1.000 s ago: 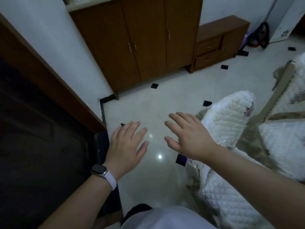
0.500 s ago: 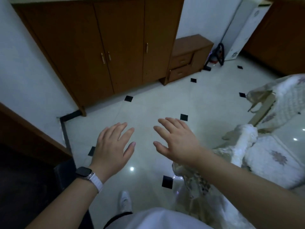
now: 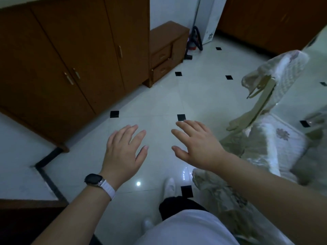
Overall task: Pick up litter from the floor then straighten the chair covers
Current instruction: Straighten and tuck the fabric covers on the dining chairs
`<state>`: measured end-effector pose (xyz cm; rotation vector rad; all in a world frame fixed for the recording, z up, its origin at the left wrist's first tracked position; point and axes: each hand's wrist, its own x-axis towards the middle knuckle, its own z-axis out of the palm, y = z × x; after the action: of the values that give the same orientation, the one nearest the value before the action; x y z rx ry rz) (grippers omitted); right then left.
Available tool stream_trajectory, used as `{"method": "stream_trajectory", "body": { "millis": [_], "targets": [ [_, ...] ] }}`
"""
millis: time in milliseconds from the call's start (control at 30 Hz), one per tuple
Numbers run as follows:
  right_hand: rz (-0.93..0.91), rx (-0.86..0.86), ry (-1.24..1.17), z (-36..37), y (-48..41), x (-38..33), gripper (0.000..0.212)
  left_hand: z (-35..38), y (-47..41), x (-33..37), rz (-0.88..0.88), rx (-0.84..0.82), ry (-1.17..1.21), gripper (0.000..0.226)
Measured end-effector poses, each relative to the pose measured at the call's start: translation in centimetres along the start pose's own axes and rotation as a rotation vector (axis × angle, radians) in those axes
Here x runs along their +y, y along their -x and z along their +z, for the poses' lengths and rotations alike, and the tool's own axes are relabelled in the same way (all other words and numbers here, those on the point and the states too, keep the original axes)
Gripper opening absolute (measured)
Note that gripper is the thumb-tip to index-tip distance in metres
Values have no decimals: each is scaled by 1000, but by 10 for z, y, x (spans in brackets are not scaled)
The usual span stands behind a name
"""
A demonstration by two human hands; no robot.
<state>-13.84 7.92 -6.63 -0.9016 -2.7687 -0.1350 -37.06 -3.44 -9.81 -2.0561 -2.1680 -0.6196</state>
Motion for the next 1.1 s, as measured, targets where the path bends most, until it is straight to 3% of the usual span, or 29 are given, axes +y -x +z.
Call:
{"method": "stream_trajectory", "body": {
  "millis": [600,833,1100],
  "targets": [
    [262,68,-126,68,-148,147,51,42,-266,-35,304,-106,-113,45],
    [485,70,-58,56,-126,200,48,92,-331,10,509,-171,12,43],
    [865,7,68,47,-71,222,46,152,-396,63,842,-198,220,41]
  ]
}}
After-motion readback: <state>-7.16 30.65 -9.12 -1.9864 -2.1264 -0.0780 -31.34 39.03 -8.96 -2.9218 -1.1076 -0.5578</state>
